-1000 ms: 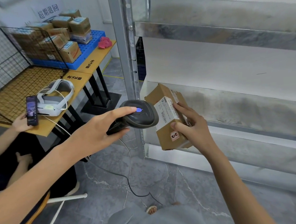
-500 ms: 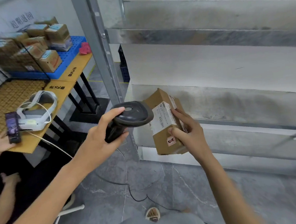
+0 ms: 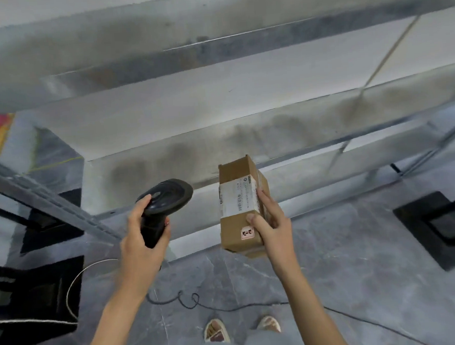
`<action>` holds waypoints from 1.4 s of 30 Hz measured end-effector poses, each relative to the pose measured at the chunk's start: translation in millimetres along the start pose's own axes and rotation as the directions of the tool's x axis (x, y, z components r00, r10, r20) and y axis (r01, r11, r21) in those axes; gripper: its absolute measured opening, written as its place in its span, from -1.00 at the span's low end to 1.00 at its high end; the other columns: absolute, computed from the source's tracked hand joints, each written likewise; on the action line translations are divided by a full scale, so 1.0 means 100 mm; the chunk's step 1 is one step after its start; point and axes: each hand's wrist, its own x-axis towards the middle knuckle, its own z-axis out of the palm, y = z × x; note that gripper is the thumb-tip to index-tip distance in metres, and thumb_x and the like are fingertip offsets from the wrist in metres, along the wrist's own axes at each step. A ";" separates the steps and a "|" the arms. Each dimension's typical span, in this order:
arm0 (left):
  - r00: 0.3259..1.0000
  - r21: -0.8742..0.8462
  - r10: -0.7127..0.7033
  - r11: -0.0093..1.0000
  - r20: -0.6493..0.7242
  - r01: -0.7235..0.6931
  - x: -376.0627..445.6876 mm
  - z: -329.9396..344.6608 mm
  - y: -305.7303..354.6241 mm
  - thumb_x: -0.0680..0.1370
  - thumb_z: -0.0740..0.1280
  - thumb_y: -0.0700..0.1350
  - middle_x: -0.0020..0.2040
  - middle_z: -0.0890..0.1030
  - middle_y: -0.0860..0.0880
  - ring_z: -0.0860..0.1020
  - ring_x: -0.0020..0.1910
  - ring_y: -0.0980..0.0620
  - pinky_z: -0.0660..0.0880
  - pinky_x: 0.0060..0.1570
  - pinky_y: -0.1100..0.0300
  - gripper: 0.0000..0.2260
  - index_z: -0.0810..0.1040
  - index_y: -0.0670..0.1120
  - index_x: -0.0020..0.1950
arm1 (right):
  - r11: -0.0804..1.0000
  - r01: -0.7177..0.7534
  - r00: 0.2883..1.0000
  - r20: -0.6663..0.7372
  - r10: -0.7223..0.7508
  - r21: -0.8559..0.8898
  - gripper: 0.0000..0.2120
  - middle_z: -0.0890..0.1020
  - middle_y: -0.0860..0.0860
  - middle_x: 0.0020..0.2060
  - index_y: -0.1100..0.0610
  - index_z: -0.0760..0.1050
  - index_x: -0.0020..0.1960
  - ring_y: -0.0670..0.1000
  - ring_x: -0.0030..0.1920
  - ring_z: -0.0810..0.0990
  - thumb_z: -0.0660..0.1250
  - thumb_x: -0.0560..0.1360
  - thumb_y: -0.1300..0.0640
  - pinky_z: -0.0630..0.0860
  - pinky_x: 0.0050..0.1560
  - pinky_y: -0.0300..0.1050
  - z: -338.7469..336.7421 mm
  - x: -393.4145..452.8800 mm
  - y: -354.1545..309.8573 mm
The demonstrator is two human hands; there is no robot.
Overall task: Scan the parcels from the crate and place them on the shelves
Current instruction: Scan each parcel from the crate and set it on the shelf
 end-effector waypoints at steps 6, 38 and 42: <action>0.993 -0.119 0.063 0.992 0.101 -0.050 0.15 0.89 0.49 0.56 0.46 -0.17 0.25 0.49 0.30 0.55 0.19 0.35 0.46 0.08 0.47 -0.28 0.25 0.60 0.32 | 0.998 0.038 0.984 -0.175 -0.031 0.040 -0.38 0.49 -0.09 0.42 -0.11 0.50 0.40 -0.09 0.40 0.47 0.43 0.33 -0.02 0.48 0.38 0.11 -0.87 0.09 -0.17; 0.577 -0.592 0.524 0.802 0.626 -0.085 1.18 6.05 3.07 0.59 0.43 -0.18 0.07 0.64 -0.13 0.62 -0.18 0.00 0.57 -0.14 0.24 -0.37 0.25 0.33 0.46 | 0.937 0.254 0.484 -0.870 0.090 0.239 -0.41 0.66 -0.08 0.22 -0.10 0.51 0.39 0.00 0.15 0.67 0.38 0.36 0.07 0.62 -0.11 -0.22 -4.34 1.66 -0.90; 0.542 -0.603 0.552 0.791 0.634 -0.101 1.24 6.51 3.32 0.59 0.43 -0.18 0.06 0.65 -0.14 0.62 -0.20 0.02 0.57 -0.16 0.29 -0.37 0.25 0.34 0.46 | 0.933 0.268 0.466 -0.880 0.092 0.239 -0.39 0.66 -0.07 0.23 -0.11 0.50 0.41 0.02 0.16 0.67 0.37 0.35 0.06 0.63 -0.09 -0.18 -4.71 1.90 -1.01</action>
